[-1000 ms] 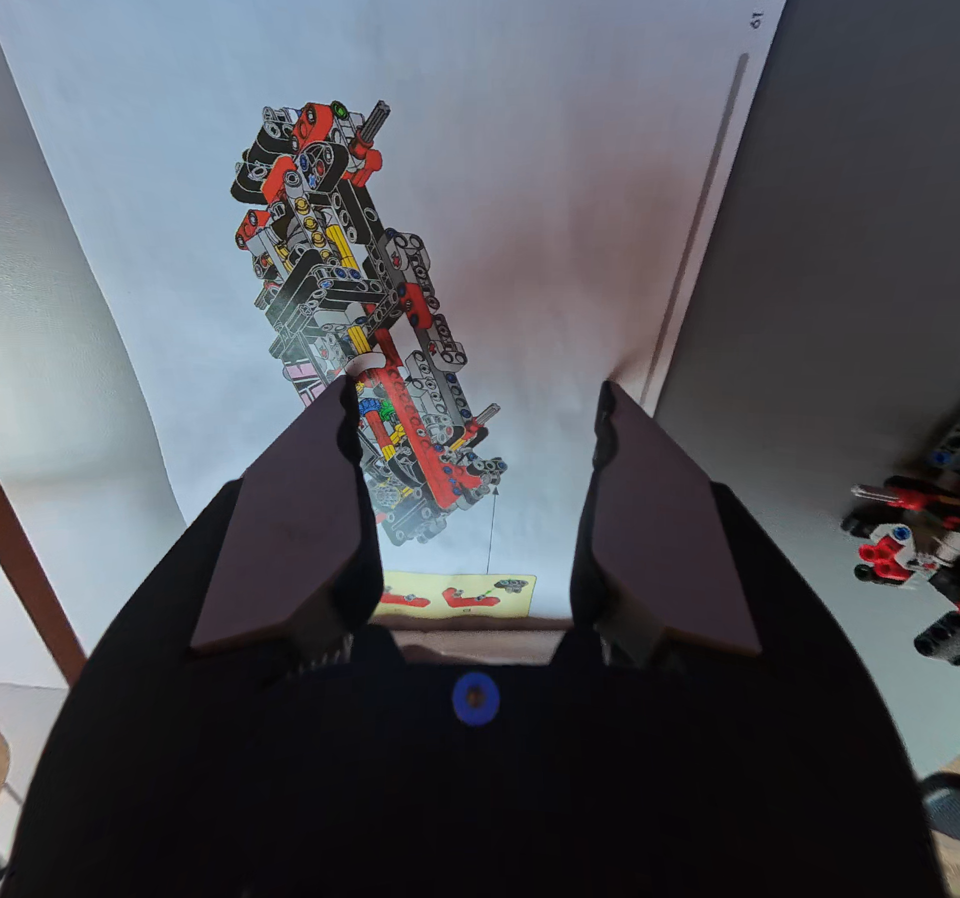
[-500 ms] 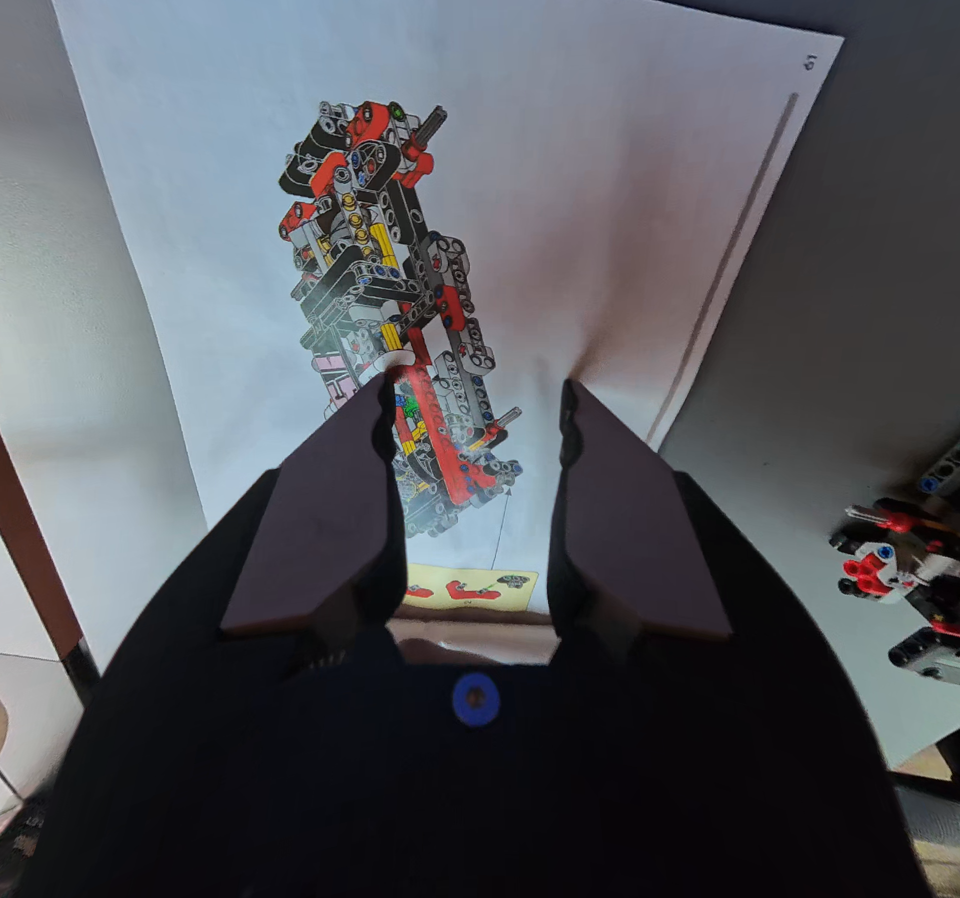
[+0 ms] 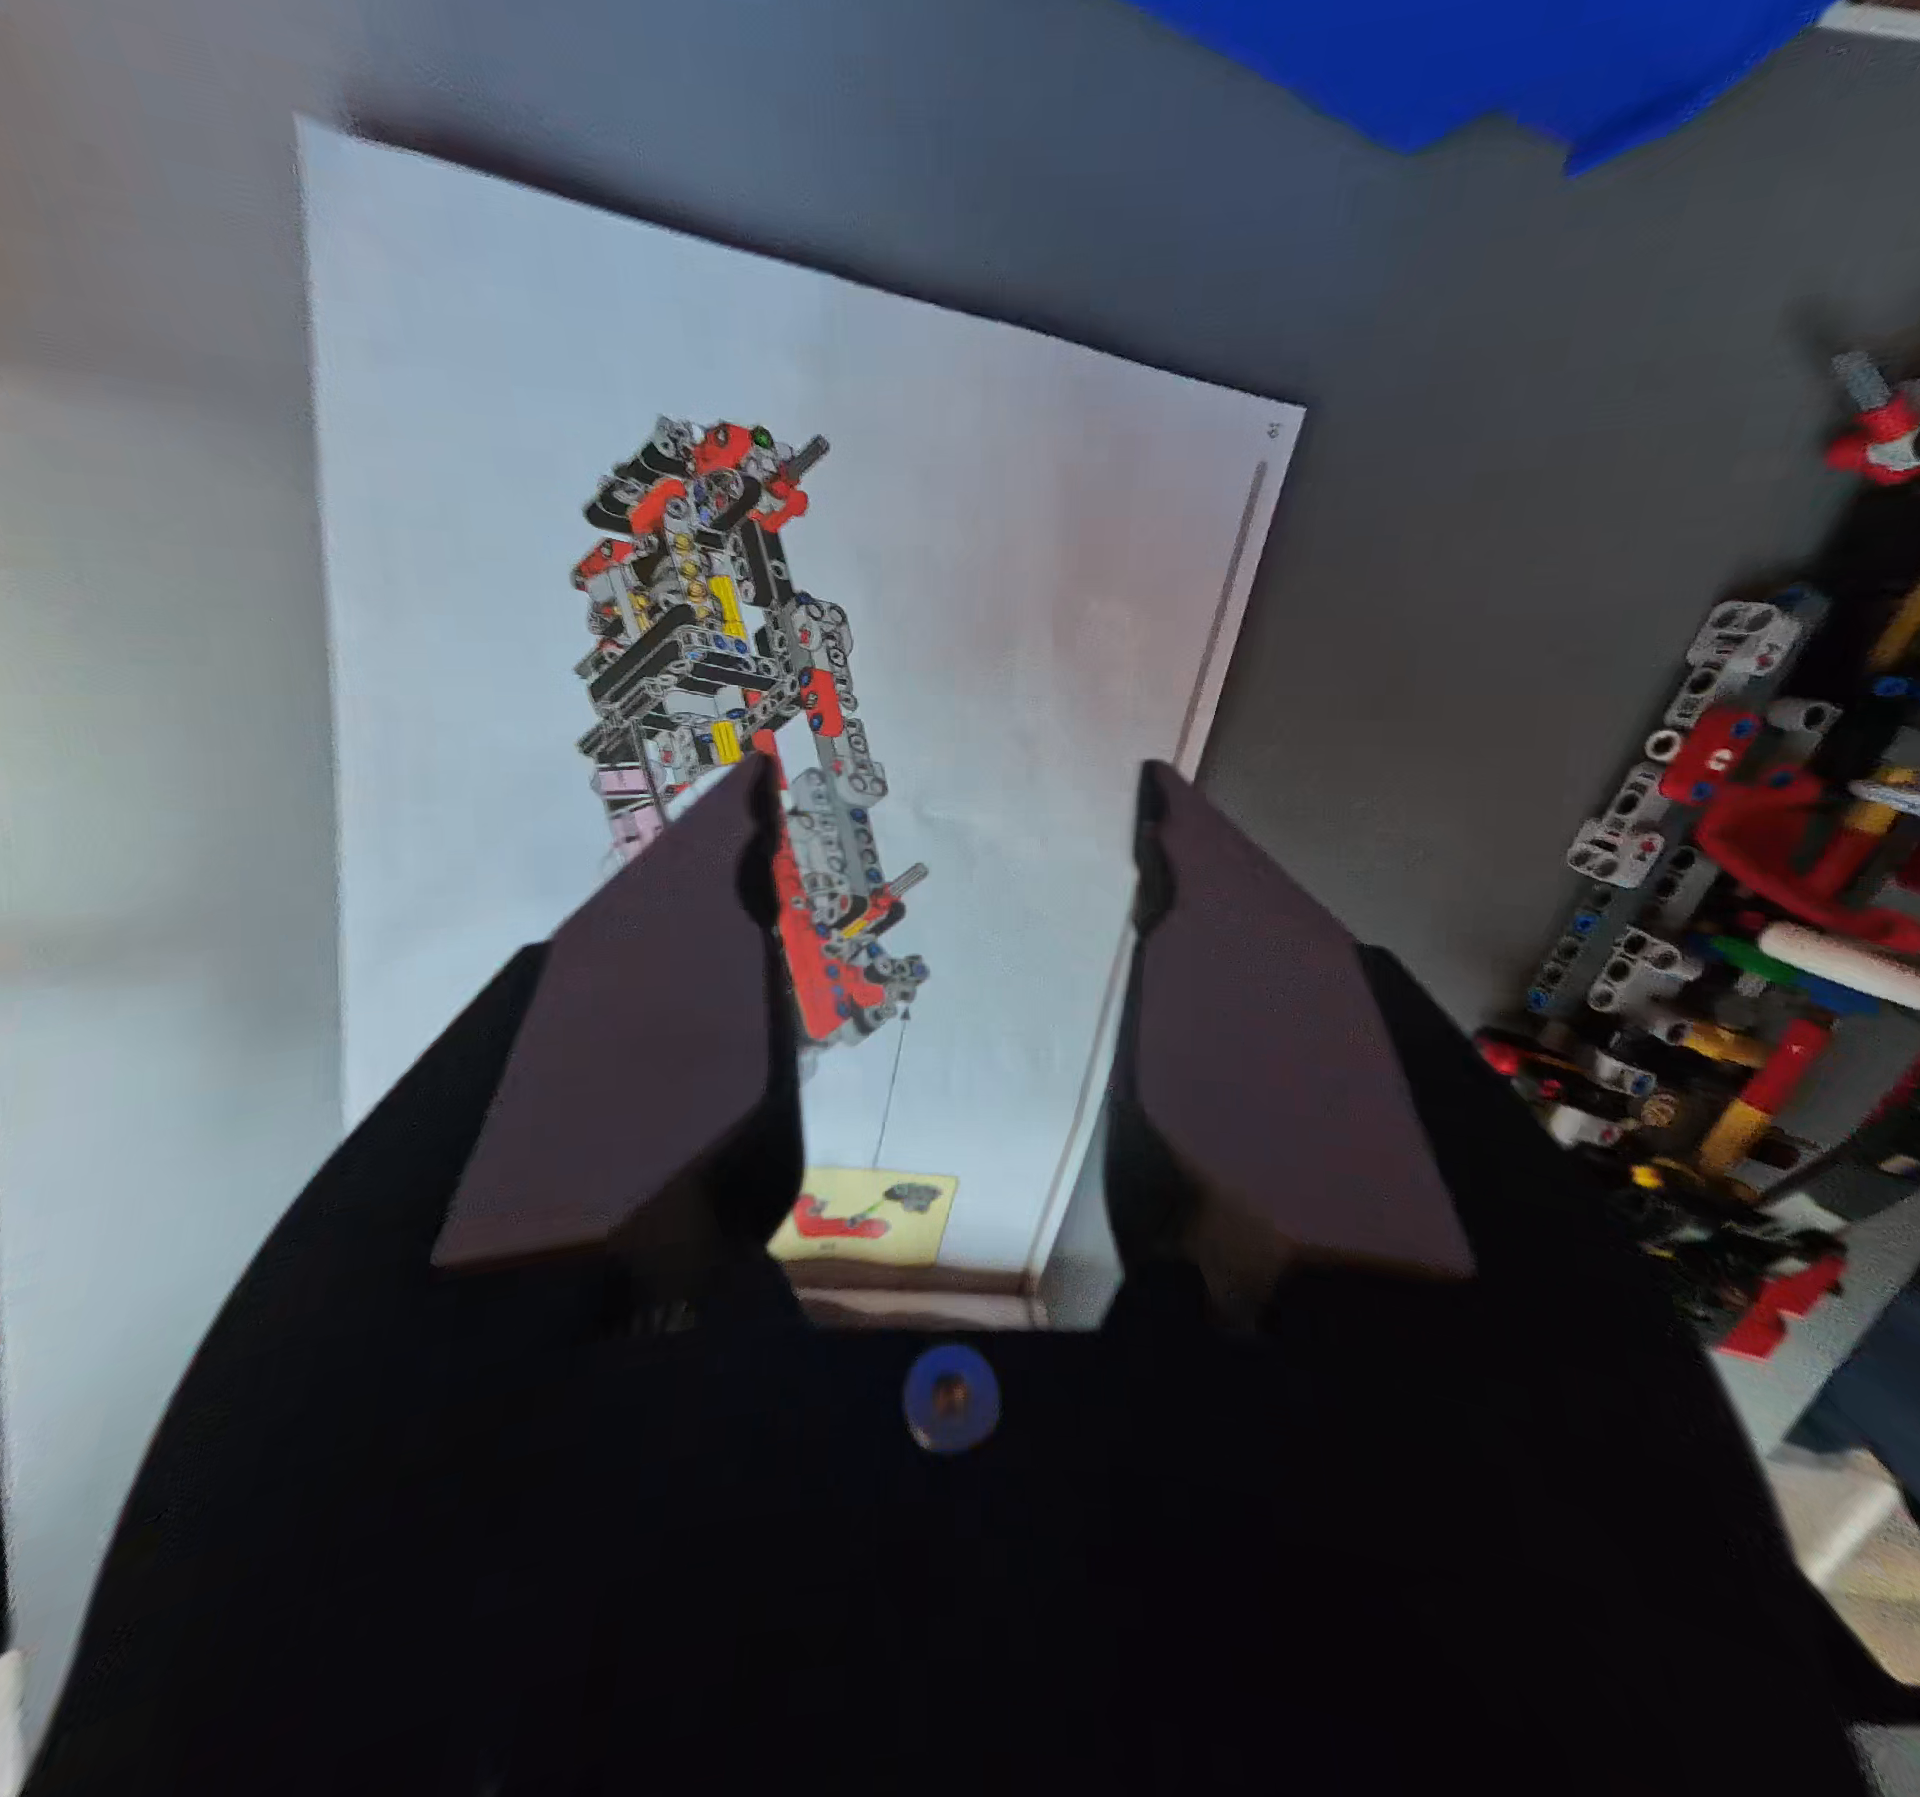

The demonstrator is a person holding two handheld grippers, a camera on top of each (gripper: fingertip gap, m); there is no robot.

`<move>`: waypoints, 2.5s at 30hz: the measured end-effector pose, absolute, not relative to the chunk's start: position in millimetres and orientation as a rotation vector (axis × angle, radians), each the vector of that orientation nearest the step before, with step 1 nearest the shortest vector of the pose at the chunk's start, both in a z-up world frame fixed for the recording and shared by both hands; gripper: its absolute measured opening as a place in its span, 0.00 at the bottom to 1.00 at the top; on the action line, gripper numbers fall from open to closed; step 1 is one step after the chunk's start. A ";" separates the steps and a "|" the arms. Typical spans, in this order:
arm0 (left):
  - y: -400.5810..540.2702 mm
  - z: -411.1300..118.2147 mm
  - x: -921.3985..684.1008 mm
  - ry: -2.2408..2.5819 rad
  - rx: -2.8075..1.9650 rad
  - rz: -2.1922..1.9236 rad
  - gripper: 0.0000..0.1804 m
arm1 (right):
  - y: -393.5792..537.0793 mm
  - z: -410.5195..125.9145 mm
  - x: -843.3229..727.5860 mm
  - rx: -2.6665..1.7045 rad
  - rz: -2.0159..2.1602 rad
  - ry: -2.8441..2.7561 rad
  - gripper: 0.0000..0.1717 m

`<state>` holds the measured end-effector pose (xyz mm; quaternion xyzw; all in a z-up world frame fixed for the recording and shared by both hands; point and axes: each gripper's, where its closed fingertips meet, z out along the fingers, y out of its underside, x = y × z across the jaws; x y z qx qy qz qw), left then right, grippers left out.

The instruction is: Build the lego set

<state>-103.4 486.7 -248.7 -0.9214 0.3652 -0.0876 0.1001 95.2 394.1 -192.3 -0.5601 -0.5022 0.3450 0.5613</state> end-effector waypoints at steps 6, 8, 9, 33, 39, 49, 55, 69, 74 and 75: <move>489.5 -243.2 -100.6 1.110 -2.698 -0.137 0.65 | 393.5 -193.2 94.1 -1.321 0.816 -1.192 0.03; 483.6 -272.4 -99.0 1.144 -2.754 -0.123 0.65 | 393.4 -192.9 94.3 -1.320 0.817 -1.190 0.03; 480.2 -288.7 -101.9 1.185 -2.780 -0.094 0.62 | 393.3 -192.4 94.6 -1.318 0.817 -1.187 0.02; 441.4 -283.0 -100.1 0.896 -2.677 -0.618 0.00 | 391.3 -192.8 94.6 -1.309 0.820 -1.197 0.02; 442.5 -239.0 -117.0 0.876 -2.537 -0.433 0.14 | 388.4 -190.5 95.8 -1.284 0.837 -1.200 0.05; 322.4 -136.5 -267.5 0.312 -2.275 0.258 0.53 | 408.6 -181.2 108.6 -1.322 0.863 -1.057 0.14; 273.1 -186.8 -226.4 0.359 -2.268 0.005 0.54 | 406.0 -181.8 92.9 -1.423 0.882 -1.130 0.24; 364.9 -234.3 -190.1 0.371 -2.136 -0.007 0.46 | 474.9 -247.5 -88.2 -2.028 0.318 -2.038 0.45; 375.2 -255.1 -190.6 0.444 -2.193 -0.007 0.47 | 496.2 -285.4 -80.6 -2.034 0.015 -2.267 0.57; 373.5 -258.5 -189.9 0.455 -2.196 -0.025 0.46 | 493.7 -287.5 -80.2 -2.043 0.011 -2.293 0.53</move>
